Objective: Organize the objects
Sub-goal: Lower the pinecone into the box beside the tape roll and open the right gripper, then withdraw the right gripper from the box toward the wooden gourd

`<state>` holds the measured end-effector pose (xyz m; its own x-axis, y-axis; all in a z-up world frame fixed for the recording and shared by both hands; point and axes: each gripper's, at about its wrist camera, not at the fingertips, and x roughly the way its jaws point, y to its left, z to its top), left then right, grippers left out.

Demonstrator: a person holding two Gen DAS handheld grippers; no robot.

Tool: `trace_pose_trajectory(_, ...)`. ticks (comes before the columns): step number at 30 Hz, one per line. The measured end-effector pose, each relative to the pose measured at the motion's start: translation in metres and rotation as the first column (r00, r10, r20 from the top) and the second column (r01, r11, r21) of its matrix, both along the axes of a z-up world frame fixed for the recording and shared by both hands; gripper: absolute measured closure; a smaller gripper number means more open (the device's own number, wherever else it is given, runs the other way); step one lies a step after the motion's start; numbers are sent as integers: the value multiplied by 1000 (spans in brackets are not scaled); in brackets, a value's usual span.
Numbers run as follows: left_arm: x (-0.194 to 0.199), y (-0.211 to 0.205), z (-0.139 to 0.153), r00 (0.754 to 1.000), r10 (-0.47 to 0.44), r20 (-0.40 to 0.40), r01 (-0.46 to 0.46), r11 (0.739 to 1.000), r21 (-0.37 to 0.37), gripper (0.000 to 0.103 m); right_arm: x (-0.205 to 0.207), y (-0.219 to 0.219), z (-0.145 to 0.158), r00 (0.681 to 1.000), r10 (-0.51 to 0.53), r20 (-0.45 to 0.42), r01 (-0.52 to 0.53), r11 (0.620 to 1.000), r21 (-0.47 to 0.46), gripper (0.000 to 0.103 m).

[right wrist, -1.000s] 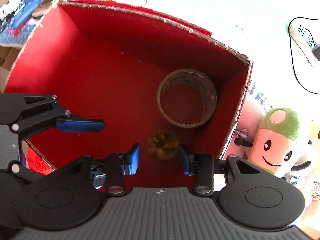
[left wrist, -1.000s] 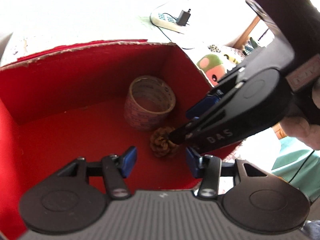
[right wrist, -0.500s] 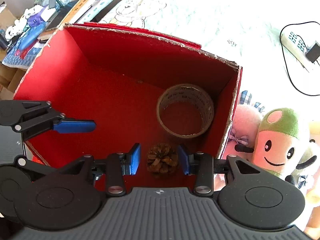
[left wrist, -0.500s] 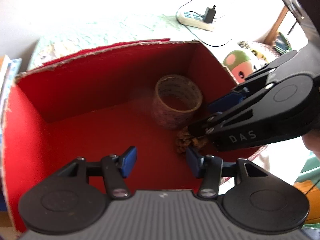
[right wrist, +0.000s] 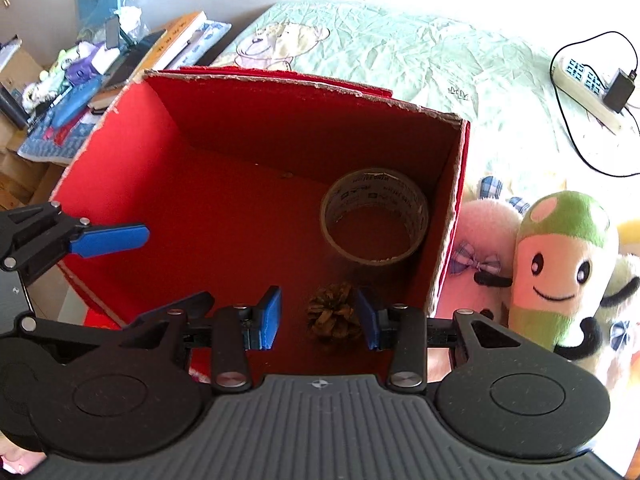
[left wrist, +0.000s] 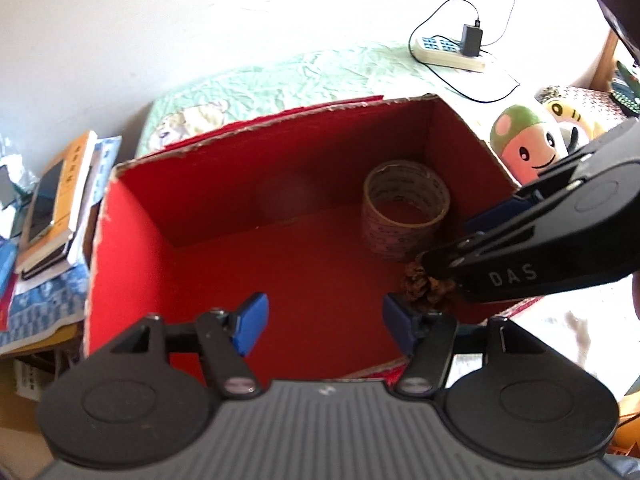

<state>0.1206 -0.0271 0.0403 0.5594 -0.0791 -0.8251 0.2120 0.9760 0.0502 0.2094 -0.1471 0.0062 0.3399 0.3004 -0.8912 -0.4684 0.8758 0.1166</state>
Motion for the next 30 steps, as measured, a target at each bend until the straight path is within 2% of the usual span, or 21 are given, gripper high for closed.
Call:
trace_pose_trajectory(4,-8,-6,5,999,40,20,-41,998,40,35,-8,-7,6,1000,-9,23,8,1000,22,60)
trace_pose_trajectory(10,-13,-7,8,993,115,21,-116,992,47,32,-18,-13,6,998,-18,55,15,999,45,60)
trace_pose_trajectory(21,-19,-16,9,977,207,48,-210,974,84,29,-28,-26,5,995,-62,82,50,989,142,61)
trace_pose_trajectory(25,-22,-17,10,968,243,56,-248,964,96,23,-32,-32,5,992,-75,100,56,981,183,61)
trace_pose_trajectory(30,-24,-15,12,959,278,51,-282,956,81,21,-38,-40,4,988,-98,121,67,968,241,61)
